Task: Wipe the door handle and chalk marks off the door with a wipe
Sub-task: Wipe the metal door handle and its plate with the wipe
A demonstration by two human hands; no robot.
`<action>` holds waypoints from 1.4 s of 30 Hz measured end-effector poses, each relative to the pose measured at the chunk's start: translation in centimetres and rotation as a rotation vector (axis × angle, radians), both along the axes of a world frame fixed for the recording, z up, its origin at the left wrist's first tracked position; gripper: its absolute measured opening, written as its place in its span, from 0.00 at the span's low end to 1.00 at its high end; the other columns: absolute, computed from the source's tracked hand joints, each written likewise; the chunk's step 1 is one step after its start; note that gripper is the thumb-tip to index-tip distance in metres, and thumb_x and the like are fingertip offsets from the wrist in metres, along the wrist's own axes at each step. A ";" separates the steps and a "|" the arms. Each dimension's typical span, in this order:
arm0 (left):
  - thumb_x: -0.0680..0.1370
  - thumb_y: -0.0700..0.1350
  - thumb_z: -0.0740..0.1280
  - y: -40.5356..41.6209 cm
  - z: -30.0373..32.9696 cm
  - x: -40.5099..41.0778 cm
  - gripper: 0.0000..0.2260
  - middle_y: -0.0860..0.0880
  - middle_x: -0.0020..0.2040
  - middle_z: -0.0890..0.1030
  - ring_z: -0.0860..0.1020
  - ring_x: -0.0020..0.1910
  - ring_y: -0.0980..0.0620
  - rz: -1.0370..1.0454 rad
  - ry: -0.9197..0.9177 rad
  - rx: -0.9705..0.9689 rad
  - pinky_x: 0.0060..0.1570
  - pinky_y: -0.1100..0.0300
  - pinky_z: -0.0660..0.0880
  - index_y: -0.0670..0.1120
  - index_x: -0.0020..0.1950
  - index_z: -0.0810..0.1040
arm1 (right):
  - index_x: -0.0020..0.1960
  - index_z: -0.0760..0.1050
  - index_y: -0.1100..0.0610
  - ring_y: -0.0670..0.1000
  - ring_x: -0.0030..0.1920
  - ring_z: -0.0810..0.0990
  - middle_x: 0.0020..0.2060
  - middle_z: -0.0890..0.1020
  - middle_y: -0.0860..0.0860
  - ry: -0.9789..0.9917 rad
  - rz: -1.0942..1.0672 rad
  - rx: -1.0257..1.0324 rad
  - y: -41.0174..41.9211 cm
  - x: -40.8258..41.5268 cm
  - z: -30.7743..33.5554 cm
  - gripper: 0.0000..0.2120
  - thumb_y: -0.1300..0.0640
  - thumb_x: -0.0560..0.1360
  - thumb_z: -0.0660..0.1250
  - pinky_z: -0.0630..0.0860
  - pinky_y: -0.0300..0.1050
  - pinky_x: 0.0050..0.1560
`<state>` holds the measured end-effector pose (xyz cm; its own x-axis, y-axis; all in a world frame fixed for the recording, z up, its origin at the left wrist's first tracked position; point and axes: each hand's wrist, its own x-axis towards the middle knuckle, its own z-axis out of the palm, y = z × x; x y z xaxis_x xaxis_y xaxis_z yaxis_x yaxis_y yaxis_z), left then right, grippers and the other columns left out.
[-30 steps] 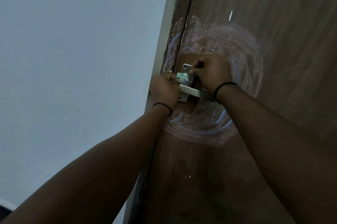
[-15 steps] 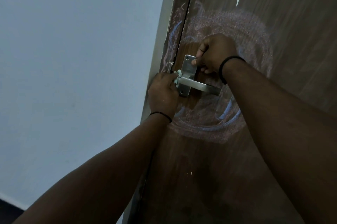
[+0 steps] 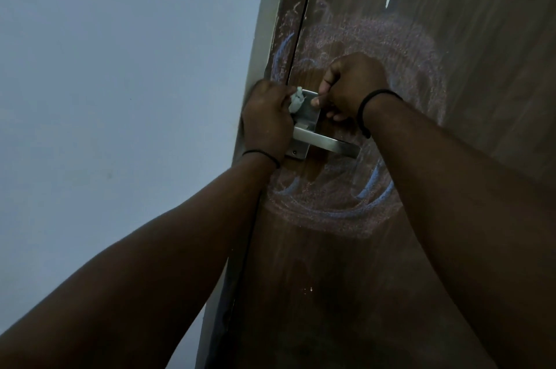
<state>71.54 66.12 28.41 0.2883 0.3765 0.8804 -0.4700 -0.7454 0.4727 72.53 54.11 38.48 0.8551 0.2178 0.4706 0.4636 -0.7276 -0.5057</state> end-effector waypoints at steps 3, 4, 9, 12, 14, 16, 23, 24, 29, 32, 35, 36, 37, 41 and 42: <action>0.74 0.34 0.67 0.0 -0.9 0.0 0.07 0.41 0.46 0.80 0.78 0.44 0.46 0.029 0.003 -0.014 0.42 0.65 0.67 0.39 0.49 0.83 | 0.35 0.76 0.56 0.53 0.35 0.85 0.34 0.83 0.55 0.023 0.014 -0.018 -0.1 0.3 -0.1 0.10 0.62 0.67 0.77 0.84 0.52 0.40; 0.74 0.35 0.68 -0.1 -1.7 -0.1 0.06 0.41 0.45 0.80 0.78 0.43 0.47 0.034 0.000 -0.008 0.41 0.65 0.67 0.39 0.48 0.83 | 0.35 0.76 0.56 0.52 0.35 0.85 0.34 0.83 0.55 0.008 0.022 -0.006 -0.2 0.3 -0.2 0.10 0.62 0.67 0.77 0.84 0.52 0.39; 0.74 0.36 0.69 -1.1 -6.4 -0.5 0.05 0.40 0.45 0.79 0.78 0.41 0.45 0.047 0.048 -0.051 0.40 0.62 0.70 0.38 0.47 0.83 | 0.36 0.77 0.55 0.51 0.31 0.84 0.32 0.83 0.54 -0.012 0.044 0.040 -0.6 0.5 -0.6 0.09 0.62 0.67 0.78 0.83 0.50 0.35; 0.74 0.35 0.70 -1.7 -8.8 -0.6 0.03 0.41 0.42 0.81 0.79 0.40 0.46 0.000 0.054 -0.148 0.40 0.59 0.75 0.38 0.45 0.84 | 0.36 0.78 0.55 0.50 0.30 0.84 0.31 0.83 0.53 -0.027 0.043 0.054 -0.7 0.8 -0.7 0.09 0.61 0.67 0.78 0.83 0.50 0.34; 0.72 0.32 0.70 -2.7 -10.1 -0.8 0.05 0.40 0.43 0.83 0.80 0.42 0.45 -0.046 0.079 -0.179 0.45 0.57 0.77 0.38 0.45 0.84 | 0.36 0.78 0.55 0.50 0.30 0.84 0.32 0.84 0.54 -0.039 0.043 0.055 -0.8 0.8 -0.9 0.09 0.61 0.66 0.78 0.83 0.49 0.33; 0.72 0.32 0.70 -4.3 -10.4 -1.0 0.07 0.42 0.45 0.84 0.81 0.45 0.47 -0.124 0.112 -0.301 0.49 0.61 0.75 0.39 0.47 0.85 | 0.36 0.78 0.55 0.51 0.30 0.84 0.32 0.84 0.55 -0.040 0.048 0.062 -0.9 0.9 -0.9 0.09 0.61 0.66 0.78 0.83 0.49 0.33; 0.72 0.35 0.71 -7.4 -8.9 0.8 0.05 0.47 0.42 0.84 0.83 0.43 0.46 -0.317 0.215 -0.945 0.47 0.49 0.81 0.43 0.44 0.84 | 0.36 0.77 0.54 0.50 0.29 0.84 0.32 0.84 0.53 -0.043 0.065 0.053 -1.0 1.0 -1.0 0.09 0.60 0.67 0.78 0.82 0.47 0.31; 0.72 0.34 0.71 -7.4 -8.9 0.9 0.05 0.45 0.42 0.84 0.83 0.43 0.44 -0.351 0.221 -0.985 0.46 0.47 0.81 0.42 0.45 0.84 | 0.36 0.77 0.54 0.50 0.29 0.84 0.32 0.84 0.54 -0.040 0.070 0.054 -1.0 1.0 -1.0 0.09 0.60 0.67 0.78 0.82 0.46 0.30; 0.73 0.34 0.69 -6.7 -8.4 0.4 0.05 0.41 0.44 0.84 0.82 0.45 0.42 -0.292 0.221 -0.964 0.49 0.47 0.80 0.40 0.46 0.83 | 0.36 0.77 0.54 0.51 0.30 0.84 0.33 0.84 0.54 -0.046 0.086 0.065 -1.1 0.9 -1.1 0.10 0.60 0.67 0.78 0.82 0.48 0.32; 0.74 0.36 0.69 -5.6 -7.9 -0.2 0.06 0.43 0.47 0.84 0.82 0.48 0.46 -0.174 0.211 -0.925 0.53 0.54 0.78 0.39 0.49 0.84 | 0.36 0.76 0.53 0.51 0.31 0.84 0.33 0.84 0.53 -0.051 0.083 0.064 -1.1 0.9 -1.3 0.10 0.60 0.67 0.78 0.82 0.49 0.34; 0.74 0.35 0.69 -5.2 -7.5 -0.4 0.06 0.41 0.47 0.84 0.82 0.47 0.45 -0.214 0.211 -0.973 0.52 0.55 0.79 0.38 0.50 0.84 | 0.36 0.76 0.53 0.51 0.31 0.84 0.33 0.84 0.53 -0.051 0.081 0.062 -1.1 0.7 -1.3 0.10 0.60 0.67 0.78 0.82 0.48 0.34; 0.74 0.35 0.70 -5.3 -7.4 -0.5 0.06 0.41 0.46 0.84 0.82 0.47 0.45 -0.236 0.220 -1.016 0.51 0.56 0.79 0.38 0.49 0.84 | 0.36 0.76 0.53 0.51 0.31 0.84 0.33 0.84 0.52 -0.062 0.077 0.069 -1.1 0.7 -1.3 0.10 0.60 0.67 0.78 0.82 0.47 0.33; 0.73 0.35 0.69 -5.4 -7.2 -0.5 0.06 0.41 0.45 0.84 0.82 0.47 0.44 -0.255 0.232 -1.066 0.48 0.58 0.79 0.38 0.49 0.84 | 0.36 0.76 0.53 0.51 0.31 0.84 0.33 0.84 0.52 -0.077 0.071 0.073 -1.1 0.5 -1.3 0.10 0.60 0.67 0.78 0.81 0.46 0.33; 0.73 0.35 0.68 -5.2 -6.7 -0.6 0.04 0.36 0.50 0.83 0.80 0.53 0.37 -0.344 0.437 -1.070 0.51 0.55 0.80 0.38 0.45 0.82 | 0.39 0.78 0.56 0.48 0.36 0.82 0.35 0.82 0.49 -0.168 0.052 0.021 -1.2 -0.2 -2.5 0.05 0.60 0.70 0.74 0.81 0.47 0.42; 0.73 0.35 0.68 -5.0 -6.5 -0.6 0.02 0.33 0.53 0.81 0.79 0.55 0.35 -0.370 0.508 -1.061 0.53 0.49 0.79 0.38 0.44 0.80 | 0.41 0.79 0.57 0.47 0.37 0.80 0.36 0.81 0.48 -0.199 0.059 0.073 -1.6 -0.6 -3.3 0.04 0.59 0.72 0.73 0.80 0.46 0.42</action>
